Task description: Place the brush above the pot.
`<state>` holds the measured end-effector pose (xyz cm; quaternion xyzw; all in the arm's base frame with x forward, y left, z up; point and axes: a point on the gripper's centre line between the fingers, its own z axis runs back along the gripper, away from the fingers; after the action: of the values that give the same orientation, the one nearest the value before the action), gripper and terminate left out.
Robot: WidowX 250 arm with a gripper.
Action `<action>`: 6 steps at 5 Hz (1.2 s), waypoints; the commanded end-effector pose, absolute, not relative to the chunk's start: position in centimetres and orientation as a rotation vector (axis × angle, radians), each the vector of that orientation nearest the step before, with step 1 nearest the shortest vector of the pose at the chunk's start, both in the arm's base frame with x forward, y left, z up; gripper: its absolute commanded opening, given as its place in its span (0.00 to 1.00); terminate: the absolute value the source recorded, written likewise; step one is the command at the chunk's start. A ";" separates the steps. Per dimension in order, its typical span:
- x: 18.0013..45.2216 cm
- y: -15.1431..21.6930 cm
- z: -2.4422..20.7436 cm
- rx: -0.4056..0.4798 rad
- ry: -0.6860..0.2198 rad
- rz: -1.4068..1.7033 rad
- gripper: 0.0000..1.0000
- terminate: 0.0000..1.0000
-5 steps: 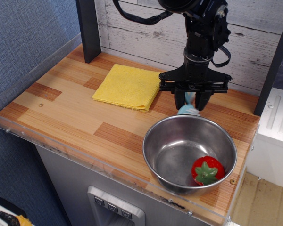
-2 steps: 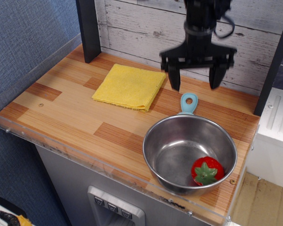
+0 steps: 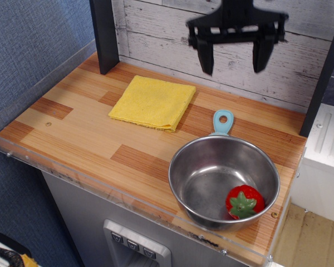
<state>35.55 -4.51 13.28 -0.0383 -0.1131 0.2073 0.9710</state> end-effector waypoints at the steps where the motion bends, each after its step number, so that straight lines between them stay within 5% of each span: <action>1: 31.8 -1.9 18.4 -0.231 -0.268 0.230 1.00 0.00; 2: 30.8 -0.6 18.5 -0.276 -0.274 0.099 1.00 0.00; 3: 30.4 0.2 18.6 -0.189 -0.226 0.002 1.00 0.00; 4: 30.2 0.4 18.9 -0.012 -0.162 0.070 1.00 0.00; 6: 30.5 -0.3 18.8 0.021 -0.160 0.110 1.00 0.00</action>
<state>30.84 -0.88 17.59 0.0079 -0.0632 0.0563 0.9964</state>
